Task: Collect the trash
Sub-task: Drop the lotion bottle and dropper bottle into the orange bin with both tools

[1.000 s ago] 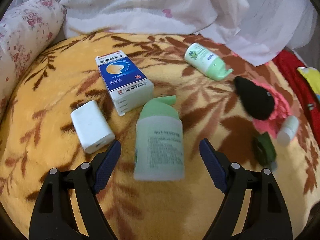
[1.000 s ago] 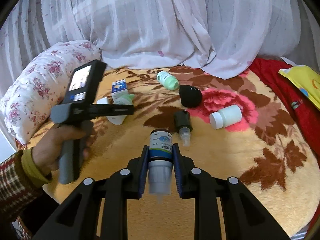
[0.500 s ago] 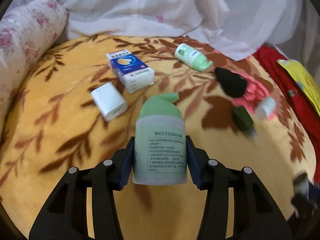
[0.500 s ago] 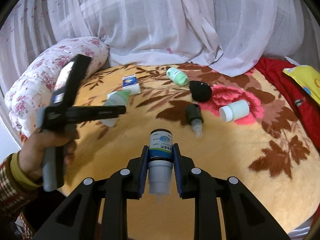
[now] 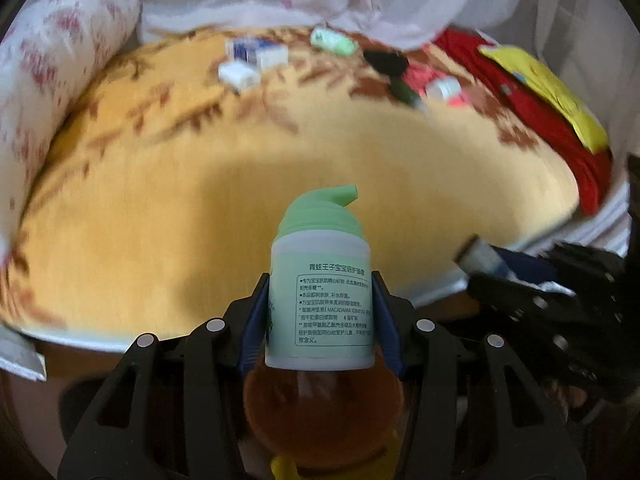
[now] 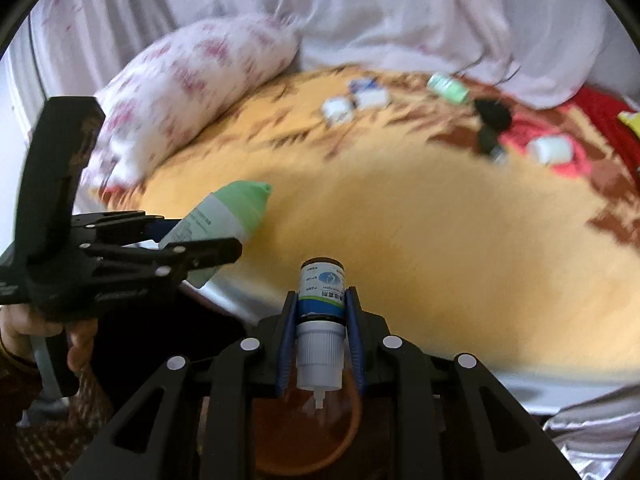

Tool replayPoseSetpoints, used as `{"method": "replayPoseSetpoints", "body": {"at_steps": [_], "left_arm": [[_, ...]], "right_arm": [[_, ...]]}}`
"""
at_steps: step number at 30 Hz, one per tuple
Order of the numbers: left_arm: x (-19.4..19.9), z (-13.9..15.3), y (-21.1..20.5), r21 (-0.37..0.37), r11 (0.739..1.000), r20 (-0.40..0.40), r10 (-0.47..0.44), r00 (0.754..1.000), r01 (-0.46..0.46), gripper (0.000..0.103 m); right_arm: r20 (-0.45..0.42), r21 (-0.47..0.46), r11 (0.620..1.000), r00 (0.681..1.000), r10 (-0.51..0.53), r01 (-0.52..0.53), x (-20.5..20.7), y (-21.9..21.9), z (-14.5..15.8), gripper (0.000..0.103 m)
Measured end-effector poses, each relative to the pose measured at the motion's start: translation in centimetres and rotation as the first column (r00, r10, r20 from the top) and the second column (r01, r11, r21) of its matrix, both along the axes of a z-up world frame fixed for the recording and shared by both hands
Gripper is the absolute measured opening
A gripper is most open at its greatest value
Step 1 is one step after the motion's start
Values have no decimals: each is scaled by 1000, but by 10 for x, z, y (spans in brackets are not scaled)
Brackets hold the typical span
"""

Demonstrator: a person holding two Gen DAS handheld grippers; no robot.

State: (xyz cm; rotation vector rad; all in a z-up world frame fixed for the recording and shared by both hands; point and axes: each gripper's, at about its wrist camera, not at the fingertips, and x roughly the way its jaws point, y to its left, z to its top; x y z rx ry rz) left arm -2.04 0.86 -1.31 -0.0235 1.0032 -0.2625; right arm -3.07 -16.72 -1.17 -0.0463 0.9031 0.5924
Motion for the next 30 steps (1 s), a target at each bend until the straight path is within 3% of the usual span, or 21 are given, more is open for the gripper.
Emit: {"method": "replayPoseSetpoints", "body": {"at_steps": [8, 13, 14, 15, 17, 23, 30], "left_arm": [[-53, -44, 13, -8, 1000, -153, -16, 988, 14, 47], [-65, -57, 19, -33, 999, -220, -16, 975, 9, 47], [-66, -59, 20, -41, 999, -238, -17, 971, 7, 47], [-67, -61, 21, -44, 999, -262, -16, 965, 5, 47], [-69, -62, 23, -44, 999, -282, -6, 959, -6, 58], [-67, -47, 25, -8, 1000, -214, 23, 977, -25, 70], [-53, -18, 31, -32, 998, -80, 52, 995, -55, 73]], "right_arm": [[-180, -1, 997, 981, 77, -79, -42, 26, -52, 23], [-231, -10, 995, 968, 94, -99, -51, 34, -66, 25], [-241, -17, 994, 965, 100, -108, -53, 35, -68, 28], [-248, -22, 993, 963, 104, -113, -53, 37, -69, 41], [-248, -20, 994, 964, 98, -106, -54, 37, -69, 54], [-230, -21, 996, 970, 76, -83, -50, 32, -67, 60], [-141, -17, 999, 989, 40, -42, -29, 13, -44, 64]]}}
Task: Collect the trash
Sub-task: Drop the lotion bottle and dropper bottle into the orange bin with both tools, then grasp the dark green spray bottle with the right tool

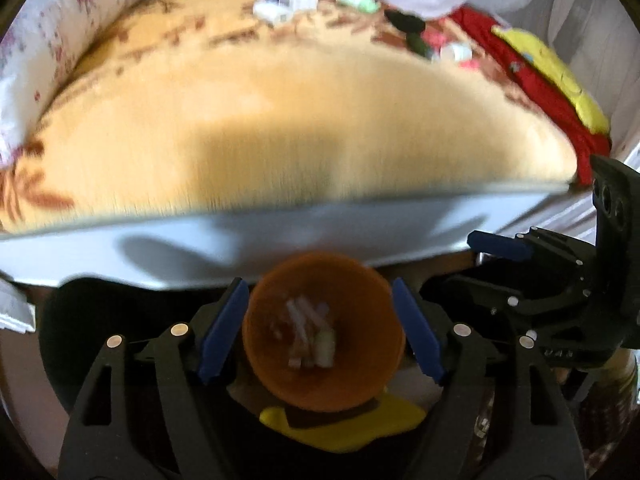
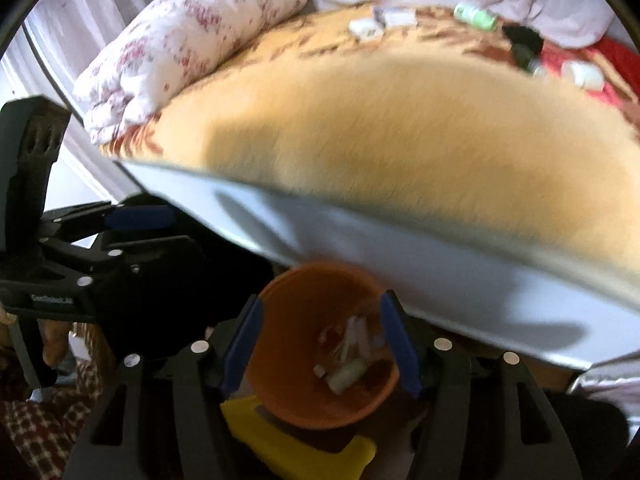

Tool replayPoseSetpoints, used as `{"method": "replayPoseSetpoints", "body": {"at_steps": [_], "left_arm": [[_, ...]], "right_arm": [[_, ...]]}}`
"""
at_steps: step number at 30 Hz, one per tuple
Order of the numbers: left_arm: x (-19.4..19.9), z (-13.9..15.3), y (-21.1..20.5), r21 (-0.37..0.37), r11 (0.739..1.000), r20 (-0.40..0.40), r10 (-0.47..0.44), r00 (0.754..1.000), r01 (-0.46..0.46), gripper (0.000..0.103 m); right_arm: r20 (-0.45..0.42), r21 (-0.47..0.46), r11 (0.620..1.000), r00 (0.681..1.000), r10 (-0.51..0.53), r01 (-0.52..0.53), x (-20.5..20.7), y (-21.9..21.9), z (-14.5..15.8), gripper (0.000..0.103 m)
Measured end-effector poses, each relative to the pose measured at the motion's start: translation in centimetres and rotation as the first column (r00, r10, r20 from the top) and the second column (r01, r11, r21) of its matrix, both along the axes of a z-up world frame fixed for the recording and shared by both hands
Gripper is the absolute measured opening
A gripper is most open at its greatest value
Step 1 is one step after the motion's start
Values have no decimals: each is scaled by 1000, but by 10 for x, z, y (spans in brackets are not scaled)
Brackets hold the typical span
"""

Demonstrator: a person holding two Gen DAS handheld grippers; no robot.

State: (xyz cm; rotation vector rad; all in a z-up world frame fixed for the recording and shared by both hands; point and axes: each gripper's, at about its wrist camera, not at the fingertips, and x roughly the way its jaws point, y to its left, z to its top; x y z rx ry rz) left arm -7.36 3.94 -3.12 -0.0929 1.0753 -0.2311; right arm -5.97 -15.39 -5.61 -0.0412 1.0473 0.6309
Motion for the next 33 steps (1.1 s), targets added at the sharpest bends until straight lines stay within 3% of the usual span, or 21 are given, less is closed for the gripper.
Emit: {"method": "replayPoseSetpoints", "body": {"at_steps": [8, 10, 14, 20, 25, 27, 33], "left_arm": [[35, 40, -7, 10, 999, 191, 33, 981, -35, 73], [44, 47, -12, 11, 999, 229, 37, 973, -40, 78], [64, 55, -17, 15, 999, 277, 45, 960, -51, 79], [93, 48, -10, 13, 997, 260, 71, 963, -77, 80], [108, 41, -6, 8, 996, 240, 79, 968, -84, 80], [112, 39, -5, 4, 997, 232, 78, 970, -82, 80], [135, 38, -1, -6, 995, 222, 95, 970, -96, 80]], "right_arm": [[215, -19, 986, 964, -155, 163, 94, -33, 52, 67], [248, -50, 973, 947, -205, 224, 133, -40, 58, 67], [263, -145, 946, 933, -247, 291, 204, -43, 54, 67], [198, -226, 918, 938, -284, 326, 280, -48, 33, 67], [106, -246, 910, 942, -318, 335, 313, -50, 16, 62], [90, -253, 906, 941, -327, 339, 319, -52, 11, 32], [159, -153, 932, 939, -306, 329, 288, -55, 35, 31]]}}
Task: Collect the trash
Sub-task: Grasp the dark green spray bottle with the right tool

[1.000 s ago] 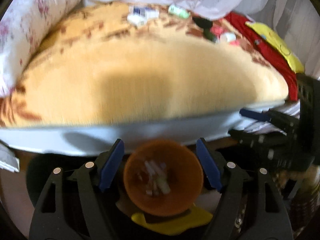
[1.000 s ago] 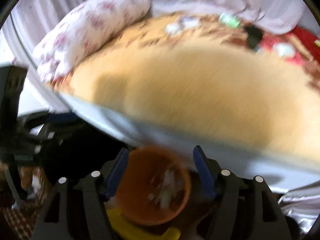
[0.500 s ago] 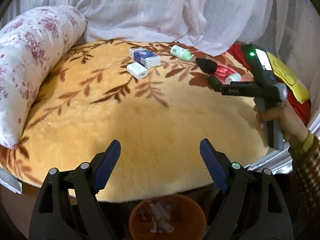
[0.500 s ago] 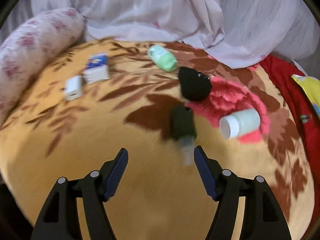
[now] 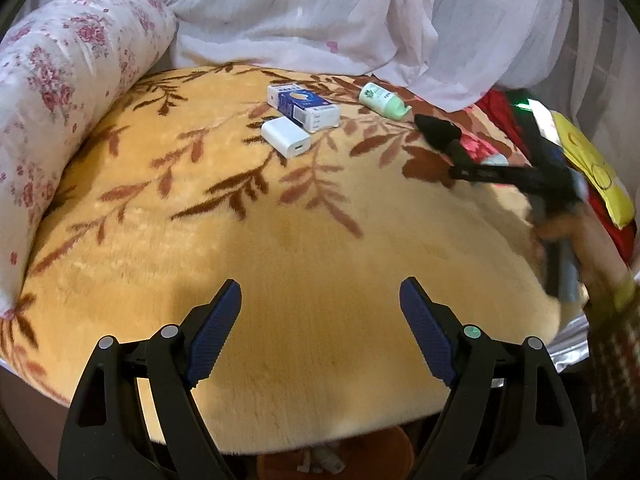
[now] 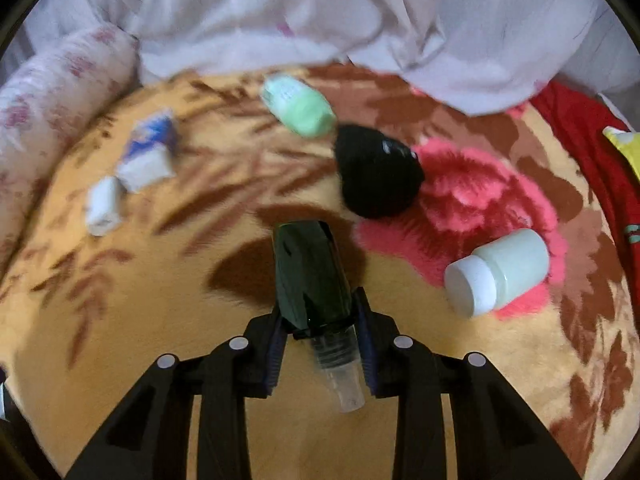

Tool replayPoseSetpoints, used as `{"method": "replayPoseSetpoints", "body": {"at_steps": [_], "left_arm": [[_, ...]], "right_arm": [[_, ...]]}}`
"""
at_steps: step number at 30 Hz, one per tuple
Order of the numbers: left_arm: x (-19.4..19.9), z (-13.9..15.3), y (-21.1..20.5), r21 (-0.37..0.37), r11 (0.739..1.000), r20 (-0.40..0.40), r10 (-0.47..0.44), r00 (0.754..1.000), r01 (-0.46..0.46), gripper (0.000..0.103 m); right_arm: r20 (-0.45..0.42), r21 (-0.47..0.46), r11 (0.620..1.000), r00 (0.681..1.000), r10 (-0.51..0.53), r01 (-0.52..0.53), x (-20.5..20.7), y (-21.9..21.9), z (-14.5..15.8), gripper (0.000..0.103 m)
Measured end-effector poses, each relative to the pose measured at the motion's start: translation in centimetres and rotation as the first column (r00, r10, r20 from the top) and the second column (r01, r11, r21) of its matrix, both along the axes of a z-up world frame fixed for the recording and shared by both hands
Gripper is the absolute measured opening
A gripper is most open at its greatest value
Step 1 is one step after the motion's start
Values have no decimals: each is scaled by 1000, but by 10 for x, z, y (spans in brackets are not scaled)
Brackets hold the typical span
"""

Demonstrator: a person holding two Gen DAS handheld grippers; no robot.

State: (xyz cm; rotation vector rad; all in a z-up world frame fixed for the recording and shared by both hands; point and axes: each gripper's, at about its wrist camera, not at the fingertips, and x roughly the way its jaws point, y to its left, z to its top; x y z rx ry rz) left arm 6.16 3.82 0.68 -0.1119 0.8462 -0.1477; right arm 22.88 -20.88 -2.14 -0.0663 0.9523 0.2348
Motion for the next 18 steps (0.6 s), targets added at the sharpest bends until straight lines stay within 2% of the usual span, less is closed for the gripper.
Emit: {"method": "replayPoseSetpoints", "body": {"at_steps": [7, 9, 13, 18], "left_arm": [[63, 10, 16, -63, 993, -4, 98, 995, -98, 79], [89, 7, 21, -76, 987, -28, 140, 990, -141, 79], [129, 0, 24, -104, 974, -71, 192, 979, -199, 79], [171, -13, 18, -57, 967, -97, 242, 965, -248, 80]], "right_arm": [[123, 74, 991, 987, 103, -112, -68, 14, 35, 31], [149, 108, 985, 982, 119, -136, -83, 15, 42, 31], [196, 121, 980, 972, 133, -159, -103, 16, 54, 32], [230, 126, 975, 961, 153, -185, -115, 18, 62, 32]]}}
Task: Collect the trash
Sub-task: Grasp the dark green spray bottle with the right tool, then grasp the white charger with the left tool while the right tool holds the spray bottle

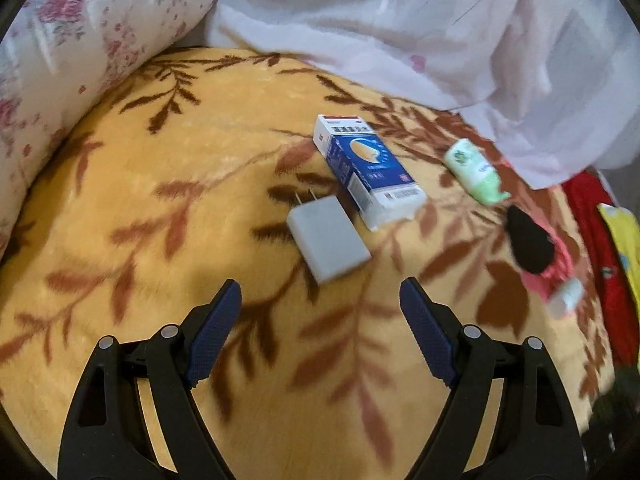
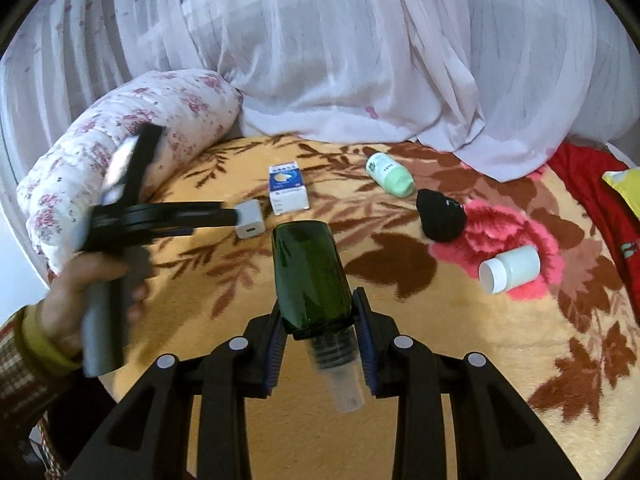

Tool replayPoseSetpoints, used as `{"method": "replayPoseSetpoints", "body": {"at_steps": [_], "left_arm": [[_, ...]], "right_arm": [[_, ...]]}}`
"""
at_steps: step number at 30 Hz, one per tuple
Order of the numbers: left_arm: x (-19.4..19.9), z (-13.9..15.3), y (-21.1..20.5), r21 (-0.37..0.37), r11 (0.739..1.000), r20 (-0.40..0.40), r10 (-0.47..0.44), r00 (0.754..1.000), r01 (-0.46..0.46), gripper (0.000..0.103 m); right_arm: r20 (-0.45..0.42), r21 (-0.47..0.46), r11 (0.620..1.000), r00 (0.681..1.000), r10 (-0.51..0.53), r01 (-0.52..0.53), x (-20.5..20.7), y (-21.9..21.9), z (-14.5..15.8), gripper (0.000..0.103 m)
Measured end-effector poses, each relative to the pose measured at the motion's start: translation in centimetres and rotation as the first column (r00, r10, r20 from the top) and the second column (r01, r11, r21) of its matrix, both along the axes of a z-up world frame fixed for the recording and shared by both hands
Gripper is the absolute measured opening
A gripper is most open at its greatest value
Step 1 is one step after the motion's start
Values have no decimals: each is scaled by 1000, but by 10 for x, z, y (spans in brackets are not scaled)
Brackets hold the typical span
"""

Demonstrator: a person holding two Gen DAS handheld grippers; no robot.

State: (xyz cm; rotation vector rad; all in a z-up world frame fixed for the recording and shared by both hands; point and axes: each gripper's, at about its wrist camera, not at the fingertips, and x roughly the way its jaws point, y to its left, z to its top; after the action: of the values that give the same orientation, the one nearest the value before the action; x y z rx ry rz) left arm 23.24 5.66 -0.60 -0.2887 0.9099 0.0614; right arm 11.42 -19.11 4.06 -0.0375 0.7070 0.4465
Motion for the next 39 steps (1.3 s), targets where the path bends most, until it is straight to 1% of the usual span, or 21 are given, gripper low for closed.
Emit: {"method": "replayPoseSetpoints", "body": {"at_steps": [3, 6, 7, 9, 10, 12, 14, 19, 21, 23, 25, 27, 30, 33, 36, 39], "left_arm": [[21, -12, 0, -4, 999, -32, 33, 999, -34, 79], [38, -22, -1, 24, 998, -46, 62, 997, -61, 77], [41, -24, -1, 27, 998, -47, 57, 997, -56, 73], [44, -26, -4, 50, 998, -33, 44, 999, -42, 62], [42, -24, -6, 66, 998, -22, 26, 999, -24, 51], [38, -23, -10, 93, 996, -16, 12, 1000, -11, 49], [28, -21, -10, 90, 996, -4, -8, 1000, 8, 48], [-12, -10, -10, 101, 994, 32, -51, 998, 48, 47], [-34, -4, -11, 109, 991, 40, -80, 996, 75, 44], [-63, 1, -13, 122, 986, 42, -121, 992, 115, 37], [-90, 3, -13, 117, 982, 33, -155, 987, 151, 33], [-118, 4, -14, 116, 978, 32, -180, 983, 176, 32], [-167, 10, -16, 145, 968, 62, -214, 975, 203, 32], [-199, 14, -14, 131, 967, 71, -230, 971, 220, 32], [-213, 16, -12, 133, 966, 79, -232, 969, 221, 30], [-208, 17, -9, 111, 967, 85, -239, 967, 229, 30]], "right_arm": [[6, 8, 1000, 1000, 9, -9, -4, 0, 1, 32], [3, 17, 1000, 1000, 14, -14, -3, -1, -2, 32], [1, 19, 1000, 1000, 14, -14, -3, -1, -3, 32], [-3, 22, 1000, 1000, 13, -13, -3, -2, -6, 32], [-4, 22, 1000, 1000, 13, -13, -4, -3, -7, 32], [-4, 27, 1000, 1000, 13, -12, -5, -4, -7, 32], [-1, 30, 999, 1000, 15, -15, -8, -4, -7, 32], [3, 33, 999, 1000, 23, -23, -18, -3, -5, 32], [-1, 31, 999, 1000, 31, -31, -25, 0, -4, 32], [-5, 30, 999, 999, 41, -40, -33, 3, -4, 32], [-9, 29, 998, 998, 59, -59, -46, 8, -4, 32], [-20, 31, 996, 996, 83, -82, -61, 13, -6, 32], [-41, 30, 994, 993, 109, -108, -84, 20, -12, 32], [-63, 23, 992, 990, 127, -126, -105, 27, -19, 32], [-73, 12, 991, 988, 135, -134, -117, 32, -22, 32], [-72, 2, 992, 989, 128, -128, -121, 33, -22, 32]]}}
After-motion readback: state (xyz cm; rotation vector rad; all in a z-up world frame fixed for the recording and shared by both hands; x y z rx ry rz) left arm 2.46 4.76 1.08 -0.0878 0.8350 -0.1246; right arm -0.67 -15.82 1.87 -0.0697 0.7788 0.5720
